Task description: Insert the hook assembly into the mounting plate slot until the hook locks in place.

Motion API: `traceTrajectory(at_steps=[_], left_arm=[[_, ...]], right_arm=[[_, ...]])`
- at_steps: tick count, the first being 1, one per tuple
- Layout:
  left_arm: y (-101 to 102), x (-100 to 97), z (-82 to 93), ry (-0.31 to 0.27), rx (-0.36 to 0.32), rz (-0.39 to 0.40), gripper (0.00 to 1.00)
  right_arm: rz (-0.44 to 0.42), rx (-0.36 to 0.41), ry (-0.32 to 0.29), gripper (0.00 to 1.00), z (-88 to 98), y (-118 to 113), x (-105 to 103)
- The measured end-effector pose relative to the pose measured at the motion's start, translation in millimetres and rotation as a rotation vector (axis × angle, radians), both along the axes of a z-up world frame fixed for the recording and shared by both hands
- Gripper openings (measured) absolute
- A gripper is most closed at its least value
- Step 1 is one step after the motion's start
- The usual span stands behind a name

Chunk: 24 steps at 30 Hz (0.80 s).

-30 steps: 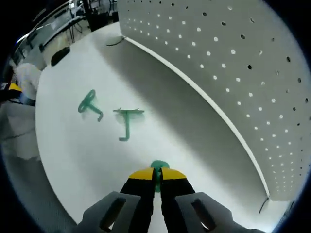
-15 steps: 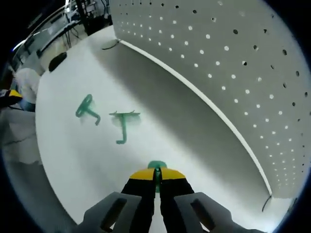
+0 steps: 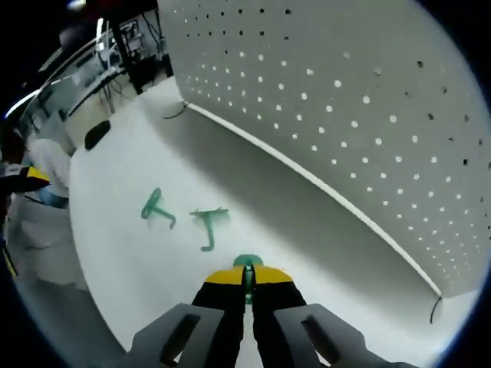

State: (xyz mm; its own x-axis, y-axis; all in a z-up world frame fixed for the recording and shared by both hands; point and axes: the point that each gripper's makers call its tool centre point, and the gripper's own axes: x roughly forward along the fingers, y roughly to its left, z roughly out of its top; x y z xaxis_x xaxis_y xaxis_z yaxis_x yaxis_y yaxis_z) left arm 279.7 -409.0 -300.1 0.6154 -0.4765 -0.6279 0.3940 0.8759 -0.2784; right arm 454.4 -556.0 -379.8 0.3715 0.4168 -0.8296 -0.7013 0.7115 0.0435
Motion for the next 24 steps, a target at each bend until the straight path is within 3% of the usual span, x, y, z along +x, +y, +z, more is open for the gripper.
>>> traceTrajectory(at_steps=[8, 17, 24], left_arm=[[0.1, 9.5, 15.4, -0.037, 0.041, -0.038, 0.9], [0.9, 13.9, 27.2, -0.062, 0.068, -0.064, 0.89], [0.7, 21.1, 34.4, -0.076, 0.07, -0.059, 0.92]], right_arm=[[-0.052, 0.143, -0.095, 0.0, 47.4, 3.3, -4.8], [-0.093, 0.25, -0.158, 0.0, 81.9, 3.0, -16.9], [-0.144, 0.413, -0.207, 0.0, 122.1, 20.2, -40.3]])
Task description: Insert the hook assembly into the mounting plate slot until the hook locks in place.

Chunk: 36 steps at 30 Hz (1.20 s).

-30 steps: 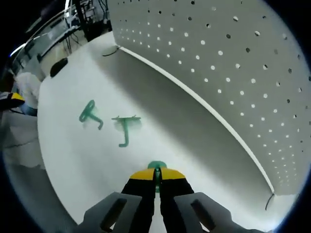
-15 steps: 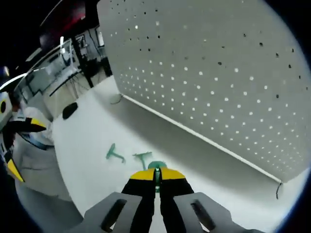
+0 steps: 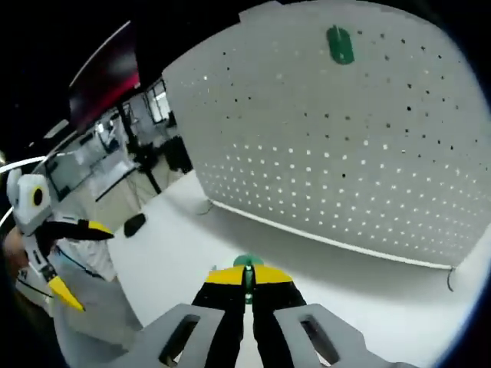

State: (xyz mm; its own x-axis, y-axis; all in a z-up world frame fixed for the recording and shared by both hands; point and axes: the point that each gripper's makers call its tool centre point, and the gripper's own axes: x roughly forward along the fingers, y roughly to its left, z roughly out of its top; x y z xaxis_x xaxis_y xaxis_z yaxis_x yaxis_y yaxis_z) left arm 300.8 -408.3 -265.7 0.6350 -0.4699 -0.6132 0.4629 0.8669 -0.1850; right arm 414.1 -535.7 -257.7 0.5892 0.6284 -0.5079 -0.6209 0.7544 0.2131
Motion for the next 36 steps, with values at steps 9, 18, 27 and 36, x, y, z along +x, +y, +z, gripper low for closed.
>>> traceTrajectory(at_steps=[9, 18, 27, 36], left_arm=[[-4.2, 9.7, 11.6, -0.033, -0.01, -0.006, 0.88], [-16.8, 17.6, 25.0, -0.052, -0.106, -0.004, 0.75], [-23.2, 23.5, 44.2, -0.086, -0.208, 0.017, 0.59], [-21.2, 24.5, 59.5, -0.099, -0.315, 0.03, 0.32]], right_arm=[[-0.033, 0.17, -0.02, 0.0, 33.8, 19.7, -27.9], [-0.034, 0.341, -0.024, 0.0, 56.5, 48.2, -60.6], [0.003, 0.405, -0.064, 0.0, 71.9, 78.2, -79.3], [0.057, 0.406, -0.121, 0.0, 84.3, 95.1, -91.8]])
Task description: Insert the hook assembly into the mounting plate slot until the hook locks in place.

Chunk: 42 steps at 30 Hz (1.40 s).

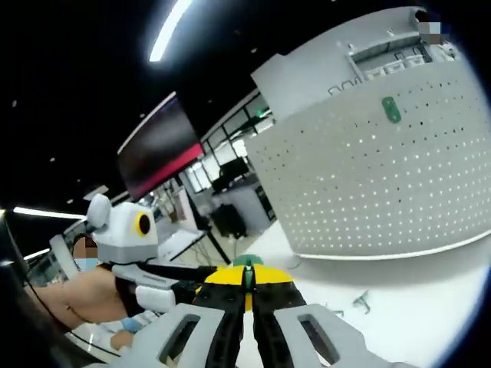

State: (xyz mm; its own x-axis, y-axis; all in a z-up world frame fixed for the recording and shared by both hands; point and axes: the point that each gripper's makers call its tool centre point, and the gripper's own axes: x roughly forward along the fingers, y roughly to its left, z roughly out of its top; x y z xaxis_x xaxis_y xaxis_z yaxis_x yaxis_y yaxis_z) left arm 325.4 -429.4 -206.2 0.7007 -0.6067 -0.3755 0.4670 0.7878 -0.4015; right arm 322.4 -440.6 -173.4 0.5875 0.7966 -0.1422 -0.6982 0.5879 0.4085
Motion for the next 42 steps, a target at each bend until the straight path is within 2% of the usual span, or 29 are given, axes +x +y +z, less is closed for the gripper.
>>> traceTrajectory(at_steps=[4, 8, 18, 25, 32, 35, 40, 42], left_arm=[[-3.0, -0.6, 1.6, 0.004, -0.029, 0.0, 0.28], [-9.4, -3.9, 3.3, 0.002, -0.044, -0.031, 0.2], [-17.8, -9.6, 7.0, -0.004, -0.074, -0.07, 0.06], [-19.3, -12.6, 8.2, -0.013, -0.076, -0.077, 0.05], [-19.9, -12.6, 11.6, -0.042, -0.05, -0.074, 0.03], [-19.0, -11.9, 8.8, -0.033, -0.028, -0.083, 0.02], [-14.2, -9.2, 9.7, -0.056, 0.024, -0.071, 0.01], [-12.4, -8.1, 9.0, -0.059, 0.04, -0.065, 0.01]], right_arm=[[0.001, 0.004, 0.004, 0.0, 1.2, -0.2, 2.6], [0.008, -0.001, 0.001, 0.0, 0.4, 0.5, 1.7], [0.014, -0.026, -0.055, 0.0, 3.3, 1.0, -2.4], [0.018, -0.045, -0.082, 0.0, 4.7, 1.3, -4.6], [0.017, -0.063, -0.096, 0.0, 8.0, 0.7, -4.9], [0.02, -0.074, -0.078, 0.0, 5.8, 0.8, -4.5], [0.028, -0.057, -0.04, 0.01, 4.6, 2.4, -3.5], [0.031, -0.023, 0.015, 0.02, 3.0, 4.1, -3.3]])
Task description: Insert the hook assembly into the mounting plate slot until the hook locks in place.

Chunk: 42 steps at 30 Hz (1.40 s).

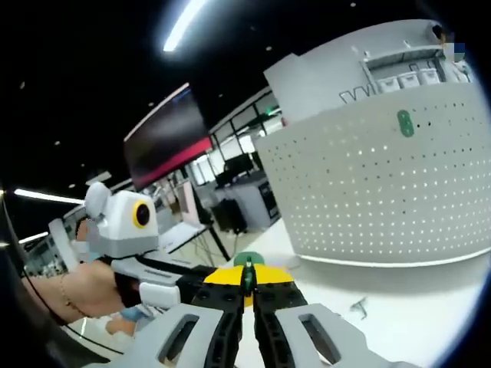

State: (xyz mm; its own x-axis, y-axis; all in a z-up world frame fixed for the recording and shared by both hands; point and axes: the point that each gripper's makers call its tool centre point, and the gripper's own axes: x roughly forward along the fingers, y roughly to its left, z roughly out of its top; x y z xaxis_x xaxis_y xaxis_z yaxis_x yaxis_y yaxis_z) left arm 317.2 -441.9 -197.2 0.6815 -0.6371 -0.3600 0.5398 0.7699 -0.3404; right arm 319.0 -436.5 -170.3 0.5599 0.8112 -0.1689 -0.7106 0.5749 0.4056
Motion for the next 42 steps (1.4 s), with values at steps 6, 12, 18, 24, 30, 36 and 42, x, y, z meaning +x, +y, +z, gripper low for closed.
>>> traceTrajectory(at_steps=[6, 12, 18, 24, 30, 36, 42], left_arm=[[3.3, 5.1, 6.3, -0.038, 0.018, 0.023, 0.01], [13.5, 10.7, 9.9, -0.097, 0.099, 0.05, 0.01], [11.8, 10.5, 13.8, -0.134, 0.123, 0.05, 0.01], [6.9, 9.9, 20.4, -0.182, 0.161, 0.045, 0.01], [3.7, 11.7, 29.6, -0.232, 0.174, 0.046, 0.02], [2.8, 12.7, 29.6, -0.247, 0.192, 0.04, 0.02], [3.3, 13.5, 31.0, -0.265, 0.2, 0.044, 0.02]], right_arm=[[-0.016, 0.076, 0.044, 0.06, 12.7, -6.0, 1.3], [-0.023, 0.064, 0.018, 0.07, 18.2, -15.0, -2.2], [-0.029, 0.081, 0.035, 0.07, 17.7, -13.3, -0.9], [-0.028, 0.098, 0.05, 0.07, 18.6, -6.5, 3.0], [-0.033, 0.122, 0.064, 0.07, 20.8, -3.8, 5.8], [-0.036, 0.116, 0.053, 0.05, 20.4, -4.8, 6.4], [-0.041, 0.121, 0.045, 0.03, 21.8, -5.1, 7.1]])
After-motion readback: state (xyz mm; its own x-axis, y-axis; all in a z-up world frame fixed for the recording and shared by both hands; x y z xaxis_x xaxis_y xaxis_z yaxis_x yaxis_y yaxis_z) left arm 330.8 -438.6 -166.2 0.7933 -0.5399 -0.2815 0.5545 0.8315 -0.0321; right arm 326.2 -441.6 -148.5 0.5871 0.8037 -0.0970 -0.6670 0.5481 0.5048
